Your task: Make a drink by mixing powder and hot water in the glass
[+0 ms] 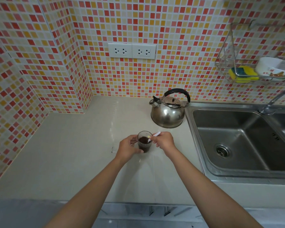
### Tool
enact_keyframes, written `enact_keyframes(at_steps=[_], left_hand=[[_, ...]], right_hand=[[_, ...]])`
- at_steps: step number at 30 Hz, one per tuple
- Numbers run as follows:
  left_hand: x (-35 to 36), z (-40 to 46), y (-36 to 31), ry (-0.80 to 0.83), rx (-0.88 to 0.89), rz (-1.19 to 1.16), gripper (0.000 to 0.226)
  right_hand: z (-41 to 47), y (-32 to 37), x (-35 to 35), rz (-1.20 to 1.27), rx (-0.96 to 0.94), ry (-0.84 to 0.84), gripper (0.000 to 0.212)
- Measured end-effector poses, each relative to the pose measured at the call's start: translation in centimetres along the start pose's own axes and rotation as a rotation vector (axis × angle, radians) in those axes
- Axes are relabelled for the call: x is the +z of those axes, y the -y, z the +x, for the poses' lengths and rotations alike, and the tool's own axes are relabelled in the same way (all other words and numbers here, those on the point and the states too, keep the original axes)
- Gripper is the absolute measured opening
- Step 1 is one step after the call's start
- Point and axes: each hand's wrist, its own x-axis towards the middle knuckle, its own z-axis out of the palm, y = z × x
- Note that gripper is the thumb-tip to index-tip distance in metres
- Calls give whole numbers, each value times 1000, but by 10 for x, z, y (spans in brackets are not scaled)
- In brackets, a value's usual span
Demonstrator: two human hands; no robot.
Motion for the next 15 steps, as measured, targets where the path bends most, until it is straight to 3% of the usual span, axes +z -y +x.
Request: enact_keyframes(at_steps=[15], left_hand=[[-16, -22, 4, -29, -37, 67, 78]], right_hand=[[-15, 3, -9, -37, 19, 44, 14]])
